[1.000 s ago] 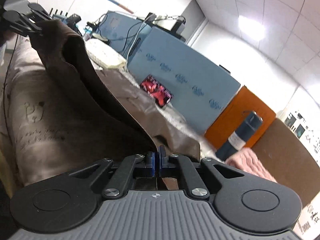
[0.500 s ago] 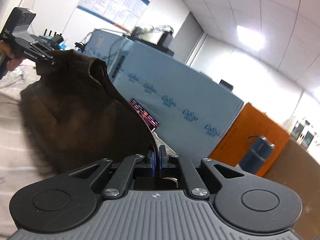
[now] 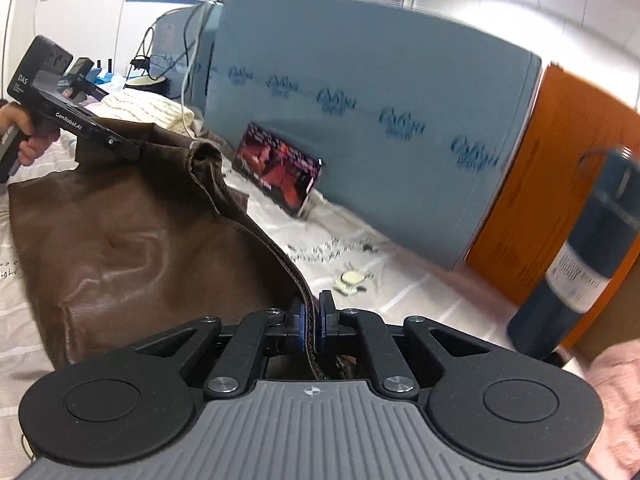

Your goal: Fold clothes

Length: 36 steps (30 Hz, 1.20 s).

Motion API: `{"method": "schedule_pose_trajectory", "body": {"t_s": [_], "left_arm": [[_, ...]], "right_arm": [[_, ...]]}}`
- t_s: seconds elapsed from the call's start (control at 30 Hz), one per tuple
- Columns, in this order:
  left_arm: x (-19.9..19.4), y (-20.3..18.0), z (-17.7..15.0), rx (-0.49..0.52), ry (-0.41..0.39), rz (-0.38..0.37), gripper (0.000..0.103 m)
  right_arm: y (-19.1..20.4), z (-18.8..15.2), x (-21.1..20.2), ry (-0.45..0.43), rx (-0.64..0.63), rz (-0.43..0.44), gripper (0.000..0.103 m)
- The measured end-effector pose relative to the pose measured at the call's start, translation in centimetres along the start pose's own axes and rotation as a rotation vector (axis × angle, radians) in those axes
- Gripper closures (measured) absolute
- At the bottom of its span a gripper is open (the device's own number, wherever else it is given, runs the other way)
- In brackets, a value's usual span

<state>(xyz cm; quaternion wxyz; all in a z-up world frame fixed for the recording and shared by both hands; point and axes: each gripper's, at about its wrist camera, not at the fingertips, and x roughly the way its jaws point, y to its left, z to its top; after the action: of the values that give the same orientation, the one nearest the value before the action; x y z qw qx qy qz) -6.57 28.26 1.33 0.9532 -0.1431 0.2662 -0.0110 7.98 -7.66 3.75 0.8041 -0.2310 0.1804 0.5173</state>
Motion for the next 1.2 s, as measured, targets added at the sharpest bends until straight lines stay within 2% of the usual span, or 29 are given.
{"method": "schedule_pose_trajectory", "body": {"t_s": [0.03,0.07,0.1,0.13,0.2,0.3,0.33,0.4,0.47,0.57,0.67,0.7,0.73,0.77,0.8,0.83,0.87,0.9,1.03,1.1,1.2], "left_arm": [[0.1,0.4,0.0,-0.018,-0.006,-0.001,0.065],[0.1,0.8,-0.1,-0.042,-0.012,-0.009,0.057],[0.2,1.3,-0.1,-0.068,-0.018,-0.024,0.040],[0.1,1.9,-0.2,-0.100,-0.028,-0.042,0.029],[-0.1,3.3,-0.5,-0.176,-0.054,-0.095,0.027],[-0.5,4.7,-1.2,-0.254,-0.068,-0.161,0.019],[-0.8,4.7,-1.3,-0.253,-0.069,-0.162,0.015],[-1.5,4.6,-1.6,-0.237,-0.078,-0.142,0.009],[-2.1,4.2,-1.7,-0.217,-0.095,-0.123,0.007],[-2.5,4.1,-1.8,-0.207,-0.115,-0.101,0.006],[-2.5,3.8,-1.8,-0.196,-0.133,-0.016,0.013],[-2.4,3.5,-1.9,-0.177,-0.130,0.010,0.032],[-2.2,3.2,-1.9,-0.159,-0.122,0.035,0.060],[-2.0,3.0,-1.9,-0.141,-0.117,0.055,0.069],[-1.9,2.8,-1.9,-0.125,-0.114,0.071,0.080],[-1.8,2.7,-1.9,-0.112,-0.116,0.078,0.086],[-1.7,2.5,-1.8,-0.098,-0.122,0.087,0.087],[-1.8,2.3,-1.6,-0.085,-0.138,0.097,0.089],[-1.0,1.4,-0.5,-0.017,-0.175,0.148,0.089],[0.1,1.2,-0.5,-0.003,-0.135,0.179,0.088],[1.1,1.8,-0.7,-0.014,-0.085,0.224,0.077]], "right_arm": [[-0.2,-0.2,0.1,0.005,0.015,0.009,0.096],[-0.6,-0.4,0.2,0.004,0.031,0.017,0.093],[-1.0,-0.6,0.4,0.001,0.052,0.028,0.089],[-1.4,-0.8,0.4,-0.011,0.074,0.040,0.085],[-2.1,-1.4,0.0,-0.041,0.131,0.047,0.055],[-3.1,-2.3,-1.0,-0.096,0.241,0.033,0.041],[-3.5,-2.6,-1.3,-0.114,0.277,0.028,0.037],[-3.8,-3.1,-2.5,-0.155,0.339,0.022,0.021],[-4.2,-3.5,-3.7,-0.192,0.405,-0.004,0.017],[-4.5,-3.7,-4.2,-0.207,0.470,-0.058,0.017],[-4.6,-3.9,-4.0,-0.206,0.505,-0.100,0.018],[-4.5,-4.0,-3.8,-0.205,0.512,-0.108,0.020],[-4.4,-4.0,-3.6,-0.198,0.510,-0.115,0.021],[-4.2,-4.0,-3.3,-0.191,0.507,-0.121,0.031],[-4.1,-4.1,-3.0,-0.183,0.504,-0.127,0.058],[-3.9,-4.0,-2.8,-0.173,0.491,-0.132,0.068],[-3.6,-4.0,-2.5,-0.163,0.472,-0.151,0.082],[-3.4,-3.9,-2.3,-0.153,0.453,-0.171,0.089],[-3.5,-3.9,-2.5,-0.175,0.469,-0.211,0.092],[-3.6,-4.0,-2.3,-0.156,0.464,-0.236,0.092],[-3.6,-4.2,-1.5,-0.096,0.451,-0.290,0.092]]}}
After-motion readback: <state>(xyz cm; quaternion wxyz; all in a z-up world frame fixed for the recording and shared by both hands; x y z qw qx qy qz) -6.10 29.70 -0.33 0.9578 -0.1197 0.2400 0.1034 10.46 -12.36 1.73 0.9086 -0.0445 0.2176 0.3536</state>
